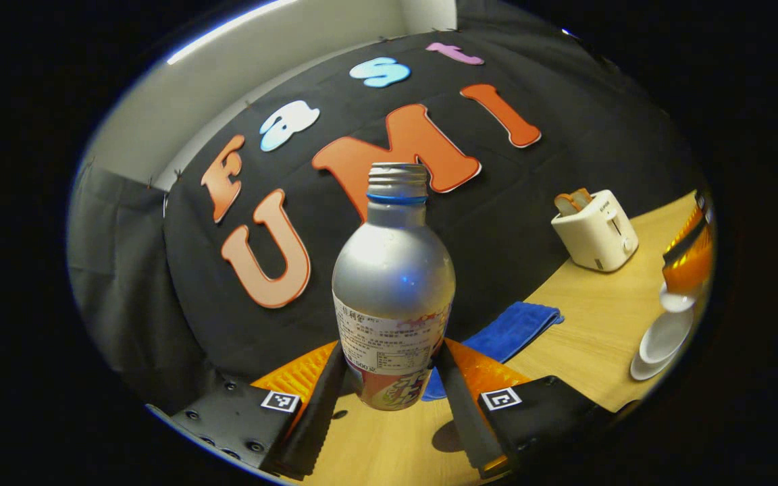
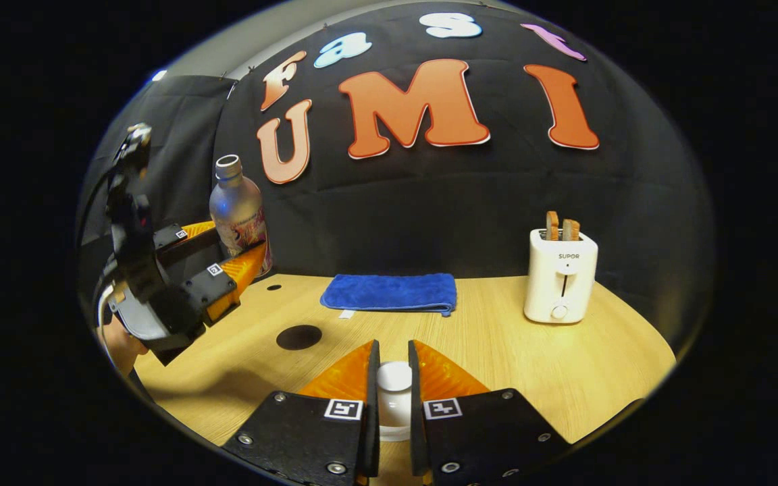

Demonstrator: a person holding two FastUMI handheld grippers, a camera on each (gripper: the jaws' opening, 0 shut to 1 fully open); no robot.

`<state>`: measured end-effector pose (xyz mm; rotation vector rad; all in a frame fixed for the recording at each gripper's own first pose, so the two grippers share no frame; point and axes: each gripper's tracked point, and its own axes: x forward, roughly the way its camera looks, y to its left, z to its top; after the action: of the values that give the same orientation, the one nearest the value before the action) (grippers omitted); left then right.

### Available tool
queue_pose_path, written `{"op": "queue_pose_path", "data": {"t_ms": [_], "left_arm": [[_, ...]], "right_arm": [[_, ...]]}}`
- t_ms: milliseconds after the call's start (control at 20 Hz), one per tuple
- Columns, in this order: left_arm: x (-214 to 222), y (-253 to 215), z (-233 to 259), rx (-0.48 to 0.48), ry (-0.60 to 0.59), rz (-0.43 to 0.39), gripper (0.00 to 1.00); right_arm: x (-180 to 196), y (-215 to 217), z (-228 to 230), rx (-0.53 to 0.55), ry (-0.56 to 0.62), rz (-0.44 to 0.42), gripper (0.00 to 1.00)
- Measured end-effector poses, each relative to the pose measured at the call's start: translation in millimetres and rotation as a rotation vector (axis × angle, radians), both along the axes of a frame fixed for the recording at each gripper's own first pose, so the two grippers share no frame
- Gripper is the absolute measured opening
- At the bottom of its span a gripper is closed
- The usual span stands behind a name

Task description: Open the teacup lid with one hand, grasp the water bottle and pour water into the teacup with the other hand; after pouring, place the water bottle on the coaster and then close the teacup lid.

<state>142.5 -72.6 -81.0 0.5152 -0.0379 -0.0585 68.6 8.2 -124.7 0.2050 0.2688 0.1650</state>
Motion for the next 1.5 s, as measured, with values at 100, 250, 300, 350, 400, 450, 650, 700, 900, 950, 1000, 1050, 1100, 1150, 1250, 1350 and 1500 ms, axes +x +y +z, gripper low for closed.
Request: {"op": "queue_pose_path", "data": {"t_ms": [100,250,300,350,400,450,650,700,900,950,1000,1050,1100,1150,1250,1350,1500], "left_arm": [[6,0,-7,-0.102,0.049,0.008,0.82],[14,6,-17,-0.263,0.119,0.014,0.82],[16,6,-18,-0.314,0.15,0.008,0.81],[20,9,-19,-0.359,0.174,0.009,0.82],[22,10,-24,-0.391,0.198,0.009,0.82],[25,11,-31,-0.417,0.213,0.016,0.82],[31,25,-53,-0.442,0.246,0.045,0.82],[33,22,-56,-0.451,0.258,0.042,0.82],[33,23,-72,-0.497,0.298,0.042,0.82],[35,24,-74,-0.51,0.305,0.044,0.82],[37,25,-76,-0.521,0.314,0.045,0.82],[37,26,-79,-0.532,0.322,0.047,0.82],[39,28,-82,-0.542,0.33,0.047,0.82],[41,30,-85,-0.555,0.341,0.048,0.82],[46,29,-92,-0.591,0.371,0.034,0.82],[50,25,-101,-0.626,0.411,0.005,0.82],[57,30,-118,-0.621,0.456,0.031,0.82]], "right_arm": [[4,4,-7,-0.023,0.008,0.002,0.18],[8,7,-21,-0.032,0.033,0.002,0.19],[10,9,-23,-0.032,0.037,0.003,0.19],[11,10,-26,-0.035,0.041,0.003,0.19],[12,10,-30,-0.04,0.044,0.001,0.19],[13,11,-33,-0.045,0.05,0.001,0.19],[13,12,-50,-0.064,0.077,-0.004,0.19],[13,12,-51,-0.061,0.076,-0.008,0.19],[10,16,-50,-0.055,0.058,-0.011,0.19],[10,17,-49,-0.056,0.053,-0.009,0.18],[7,18,-50,-0.057,0.05,-0.007,0.19],[8,17,-50,-0.068,0.046,-0.014,0.21],[7,18,-49,-0.068,0.047,-0.017,0.22],[8,18,-50,-0.065,0.051,-0.019,0.24],[7,16,-51,-0.063,0.055,-0.023,0.28],[6,14,-52,-0.08,0.059,-0.024,0.34],[3,12,-49,-0.101,0.046,-0.015,0.51]]}}
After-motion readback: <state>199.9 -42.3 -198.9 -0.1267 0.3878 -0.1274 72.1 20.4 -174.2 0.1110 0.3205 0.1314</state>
